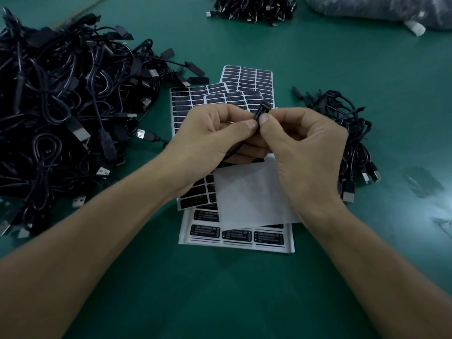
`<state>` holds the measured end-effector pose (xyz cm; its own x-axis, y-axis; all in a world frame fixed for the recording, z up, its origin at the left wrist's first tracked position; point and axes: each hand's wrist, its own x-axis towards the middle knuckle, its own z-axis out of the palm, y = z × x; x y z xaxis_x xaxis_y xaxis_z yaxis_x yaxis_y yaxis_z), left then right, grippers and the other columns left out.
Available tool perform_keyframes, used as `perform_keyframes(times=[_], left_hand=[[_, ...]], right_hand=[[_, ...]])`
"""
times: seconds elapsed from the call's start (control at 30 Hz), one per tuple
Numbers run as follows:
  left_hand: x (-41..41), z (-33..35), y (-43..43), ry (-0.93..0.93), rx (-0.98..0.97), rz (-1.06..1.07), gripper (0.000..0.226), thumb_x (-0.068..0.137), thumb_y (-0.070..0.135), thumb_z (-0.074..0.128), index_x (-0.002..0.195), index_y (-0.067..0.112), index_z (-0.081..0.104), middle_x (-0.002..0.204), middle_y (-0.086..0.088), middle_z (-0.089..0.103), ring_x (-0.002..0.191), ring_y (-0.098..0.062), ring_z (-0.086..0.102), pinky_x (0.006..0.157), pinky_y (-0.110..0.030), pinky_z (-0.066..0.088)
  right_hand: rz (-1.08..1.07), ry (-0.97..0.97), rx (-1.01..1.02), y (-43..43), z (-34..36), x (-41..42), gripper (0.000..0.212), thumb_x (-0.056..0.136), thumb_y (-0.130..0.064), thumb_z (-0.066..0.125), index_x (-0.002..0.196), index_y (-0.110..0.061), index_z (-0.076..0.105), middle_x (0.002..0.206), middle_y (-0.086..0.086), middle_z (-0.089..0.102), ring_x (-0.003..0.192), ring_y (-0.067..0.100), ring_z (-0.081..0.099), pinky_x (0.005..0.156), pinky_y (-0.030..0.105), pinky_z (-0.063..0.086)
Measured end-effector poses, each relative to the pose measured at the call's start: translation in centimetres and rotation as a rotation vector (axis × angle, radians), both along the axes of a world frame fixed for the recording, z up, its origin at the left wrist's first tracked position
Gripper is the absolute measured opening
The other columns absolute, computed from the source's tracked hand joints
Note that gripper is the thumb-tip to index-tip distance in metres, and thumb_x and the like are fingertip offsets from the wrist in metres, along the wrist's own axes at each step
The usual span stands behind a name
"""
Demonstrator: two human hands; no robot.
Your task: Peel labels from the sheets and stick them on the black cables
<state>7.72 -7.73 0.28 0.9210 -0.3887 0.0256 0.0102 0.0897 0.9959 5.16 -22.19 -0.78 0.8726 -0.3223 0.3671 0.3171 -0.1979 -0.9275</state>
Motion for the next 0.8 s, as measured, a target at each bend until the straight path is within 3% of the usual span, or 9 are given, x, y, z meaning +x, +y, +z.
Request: perform_keyframes(times=[0.3,0.57,0.8], left_hand=[[-0.25,-0.24,-0.61,-0.030,-0.020,0.097,0.018,0.098,0.001,0.058,0.084,0.010,0.066,0.071,-0.005,0.075,0.066,-0.017,0.074,0.061,-0.025,0.059],[-0.33,-0.26,-0.82,-0.058,-0.015,0.136,0.017,0.098,-0.001,0.058,0.085,0.009,0.065,0.071,-0.005,0.076,0.066,-0.017,0.075,0.061,-0.025,0.059],[-0.35,-0.39,-0.70,-0.135,0.036,0.120,0.015,0.098,0.002,0.060,0.086,0.012,0.064,0.072,-0.005,0.076,0.068,-0.020,0.076,0.062,-0.029,0.061]], right_hand=[[0.004,0.001,0.006,0.12,0.04,-0.12,0.005,0.086,-0.014,0.078,0.083,-0.015,0.074,0.074,-0.003,0.074,0.068,0.013,0.072,0.066,0.024,0.059],[0.009,0.016,0.041,0.04,0.03,-0.03,0.010,0.083,-0.016,0.081,0.082,-0.014,0.070,0.074,-0.001,0.074,0.068,0.014,0.072,0.064,0.023,0.058],[0.065,0.031,0.040,-0.23,0.04,0.31,0.024,0.084,-0.024,0.080,0.105,-0.019,0.069,0.077,-0.008,0.071,0.071,0.005,0.068,0.066,0.020,0.055]])
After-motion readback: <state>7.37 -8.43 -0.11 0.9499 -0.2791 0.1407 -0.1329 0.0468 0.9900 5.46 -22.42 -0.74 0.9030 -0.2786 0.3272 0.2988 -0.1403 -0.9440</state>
